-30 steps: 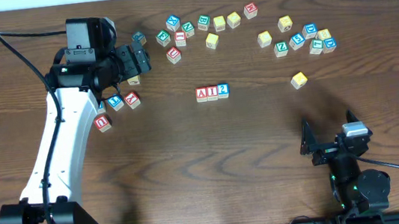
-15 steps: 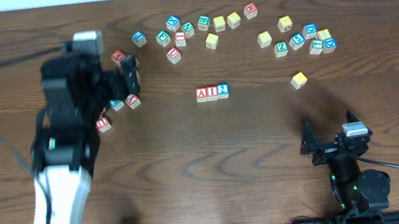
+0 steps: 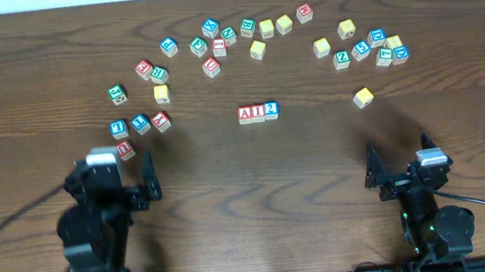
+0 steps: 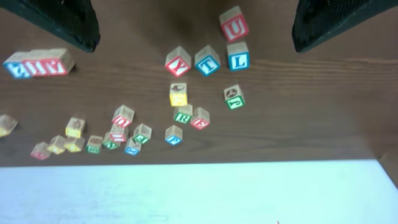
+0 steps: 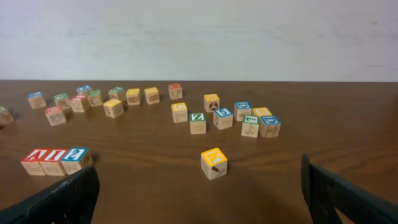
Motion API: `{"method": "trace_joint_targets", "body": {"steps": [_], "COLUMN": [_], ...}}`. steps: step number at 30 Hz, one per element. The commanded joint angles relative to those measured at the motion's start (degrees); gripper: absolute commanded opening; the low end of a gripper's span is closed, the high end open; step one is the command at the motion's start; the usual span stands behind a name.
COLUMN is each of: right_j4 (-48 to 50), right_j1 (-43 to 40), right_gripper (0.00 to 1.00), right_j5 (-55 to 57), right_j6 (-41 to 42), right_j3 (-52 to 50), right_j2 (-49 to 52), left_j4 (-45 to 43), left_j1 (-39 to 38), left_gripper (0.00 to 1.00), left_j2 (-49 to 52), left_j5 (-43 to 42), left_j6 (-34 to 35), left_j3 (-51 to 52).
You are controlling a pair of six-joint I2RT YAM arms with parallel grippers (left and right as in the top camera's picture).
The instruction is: Spell out AI2
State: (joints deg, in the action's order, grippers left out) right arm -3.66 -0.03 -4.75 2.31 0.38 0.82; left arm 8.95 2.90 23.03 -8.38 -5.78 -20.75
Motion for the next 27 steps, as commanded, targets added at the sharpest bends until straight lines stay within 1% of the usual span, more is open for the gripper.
{"method": "trace_joint_targets", "body": {"steps": [1,6,12,16,27], "right_j4": [-0.24,-0.24,-0.24,-0.24,-0.24], "right_j1": [0.55,0.55,0.55,0.55,0.55], "right_gripper": [0.99,0.99,0.99,0.99,0.99], "right_j5": [-0.55,-0.55,-0.55,-0.55,-0.55], "right_j6": [-0.02,-0.02,-0.02,-0.02,-0.02], "right_j3": [-0.09,-0.09,-0.09,-0.09,-0.09], "right_j2": [-0.44,-0.44,-0.44,-0.44,-0.44], "left_j4": [-0.76,-3.61,-3.98,-5.35,-5.33], "left_j1": [0.26,0.33,0.31,0.37,0.35], "left_gripper": [0.98,0.98,0.98,0.98,0.98], "left_j2": [-6.88,-15.37,-21.81,-22.95,-22.91], "left_j5": [0.74,0.81,1.2,2.1,3.3], "left_j6": [-3.43,-3.69,-3.85,-3.87,-3.85], "left_j3": [5.4,12.96,18.34,20.55,20.52]}}
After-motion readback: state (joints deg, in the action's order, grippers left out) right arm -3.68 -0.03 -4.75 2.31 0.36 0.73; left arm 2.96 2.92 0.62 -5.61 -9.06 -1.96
